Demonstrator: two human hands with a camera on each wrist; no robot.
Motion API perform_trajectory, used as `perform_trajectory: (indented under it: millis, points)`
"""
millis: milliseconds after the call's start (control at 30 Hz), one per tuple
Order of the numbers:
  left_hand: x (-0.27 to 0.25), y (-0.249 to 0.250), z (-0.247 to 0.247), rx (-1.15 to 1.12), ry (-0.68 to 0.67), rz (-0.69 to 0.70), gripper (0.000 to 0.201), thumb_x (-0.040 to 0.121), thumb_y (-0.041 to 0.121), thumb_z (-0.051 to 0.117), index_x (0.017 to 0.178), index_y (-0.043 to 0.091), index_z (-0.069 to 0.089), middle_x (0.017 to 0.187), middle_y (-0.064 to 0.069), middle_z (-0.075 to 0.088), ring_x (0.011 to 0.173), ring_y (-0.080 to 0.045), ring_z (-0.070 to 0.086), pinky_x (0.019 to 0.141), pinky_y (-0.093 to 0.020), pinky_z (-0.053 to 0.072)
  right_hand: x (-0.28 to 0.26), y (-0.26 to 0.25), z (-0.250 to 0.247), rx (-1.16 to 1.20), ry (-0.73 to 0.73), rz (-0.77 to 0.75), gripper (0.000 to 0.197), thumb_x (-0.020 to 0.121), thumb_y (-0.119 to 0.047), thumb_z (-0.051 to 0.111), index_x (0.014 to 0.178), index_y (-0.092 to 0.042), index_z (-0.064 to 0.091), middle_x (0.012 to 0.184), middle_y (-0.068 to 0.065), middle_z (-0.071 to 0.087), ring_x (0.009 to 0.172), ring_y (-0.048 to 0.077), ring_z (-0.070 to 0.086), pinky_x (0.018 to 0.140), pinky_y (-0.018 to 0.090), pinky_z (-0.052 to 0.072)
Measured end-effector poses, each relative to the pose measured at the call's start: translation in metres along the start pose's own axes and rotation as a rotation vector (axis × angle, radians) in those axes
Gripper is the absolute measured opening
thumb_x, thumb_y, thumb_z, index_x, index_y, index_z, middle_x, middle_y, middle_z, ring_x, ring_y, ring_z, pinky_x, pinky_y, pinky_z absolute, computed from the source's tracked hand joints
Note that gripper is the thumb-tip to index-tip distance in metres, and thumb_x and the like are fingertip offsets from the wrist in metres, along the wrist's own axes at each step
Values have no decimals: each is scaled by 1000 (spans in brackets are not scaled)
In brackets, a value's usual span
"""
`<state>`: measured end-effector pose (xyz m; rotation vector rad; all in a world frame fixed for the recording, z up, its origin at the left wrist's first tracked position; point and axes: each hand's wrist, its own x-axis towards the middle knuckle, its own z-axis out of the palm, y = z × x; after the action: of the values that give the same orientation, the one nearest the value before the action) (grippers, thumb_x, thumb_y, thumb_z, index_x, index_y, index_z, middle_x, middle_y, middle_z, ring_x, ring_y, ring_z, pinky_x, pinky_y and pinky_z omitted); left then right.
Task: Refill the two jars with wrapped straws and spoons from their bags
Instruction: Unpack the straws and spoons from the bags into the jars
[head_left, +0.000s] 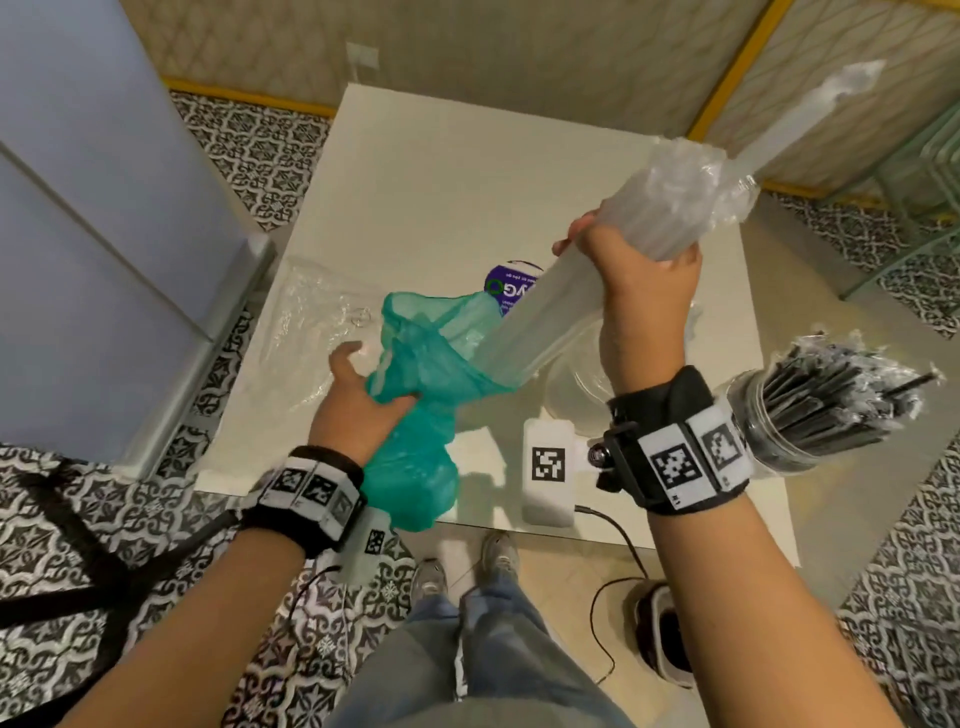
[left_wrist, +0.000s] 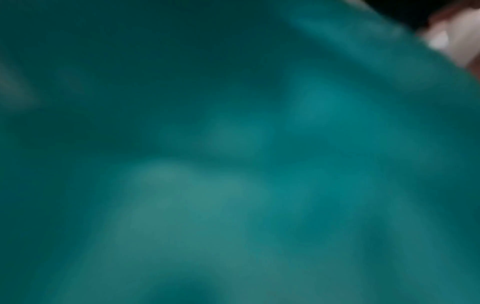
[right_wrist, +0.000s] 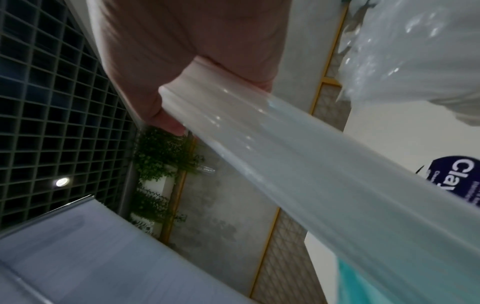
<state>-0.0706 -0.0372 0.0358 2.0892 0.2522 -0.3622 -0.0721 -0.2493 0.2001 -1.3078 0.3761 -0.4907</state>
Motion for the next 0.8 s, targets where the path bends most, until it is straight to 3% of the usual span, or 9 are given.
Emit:
perform_trajectory:
  millis: [67, 167, 233, 300, 400, 500, 633, 700, 800]
  points:
    - [13, 3, -21, 33, 52, -33, 79, 69, 29, 69, 127, 37, 16, 84, -1, 64, 78, -25, 63, 79, -38, 51, -5, 1, -4, 5, 49, 29, 72, 48, -19, 76, 109, 13, 55, 80, 14, 64, 73, 31, 64, 70, 42, 58]
    - [39, -8, -33, 67, 58, -138, 81, 62, 34, 69, 123, 38, 17, 98, -12, 67, 83, -31, 65, 84, -46, 53, -16, 5, -11, -55, 45, 59, 46, 57, -11, 76, 99, 0, 59, 81, 9, 65, 76, 26, 64, 77, 43, 57]
    - [50, -12, -35, 48, 23, -169, 95, 59, 40, 77, 131, 36, 15, 119, -18, 61, 99, -34, 63, 93, -48, 50, -22, 6, -18, -65, 41, 51, 32, 66, -3, 72, 95, -7, 59, 82, 6, 66, 78, 26, 65, 80, 45, 57]
    - [56, -13, -35, 48, 15, -182, 113, 61, 37, 83, 143, 30, 6, 139, -22, 45, 120, -35, 52, 105, -46, 41, -26, 6, -26, -75, 46, 36, 35, 70, 1, 71, 102, -1, 58, 87, 10, 66, 82, 29, 65, 84, 49, 56]
    - [54, 1, -37, 80, 78, -105, 121, 65, 28, 84, 149, 16, -2, 153, -17, 25, 139, -29, 31, 115, -39, 26, -28, 7, -39, -100, 76, 39, 47, 66, -3, 74, 109, 3, 56, 92, 17, 64, 86, 35, 65, 84, 50, 57]
    - [33, 32, -32, 79, 104, 64, 109, 69, 26, 80, 149, 15, 7, 155, -11, 22, 142, -26, 24, 118, -39, 21, -27, 5, -59, -134, 117, 45, 43, 63, -4, 76, 102, -1, 59, 84, 11, 66, 79, 28, 66, 72, 35, 59]
    - [-13, 77, 17, 152, -230, 344, 93, 73, 9, 75, 146, 23, 20, 151, -5, 26, 135, -17, 30, 108, -26, 26, -23, -9, -89, -72, 226, 14, 57, 56, -10, 77, 104, 12, 57, 81, 9, 64, 75, 26, 64, 70, 37, 57]
    - [-24, 89, 56, 235, -433, 420, 102, 69, 8, 77, 148, 22, 13, 154, -4, 18, 139, -17, 23, 108, -22, 22, -19, -17, -101, -9, 277, -23, 66, 56, -10, 76, 111, 17, 53, 83, 13, 64, 78, 29, 63, 72, 39, 57]
    - [-16, 96, 111, 286, -542, 417, 133, 57, 22, 87, 148, 18, -10, 159, -4, -2, 146, -19, 4, 118, -30, 10, -7, -25, -113, 91, 334, -60, 66, 63, -4, 75, 119, 18, 48, 75, 7, 67, 77, 33, 65, 76, 42, 58]
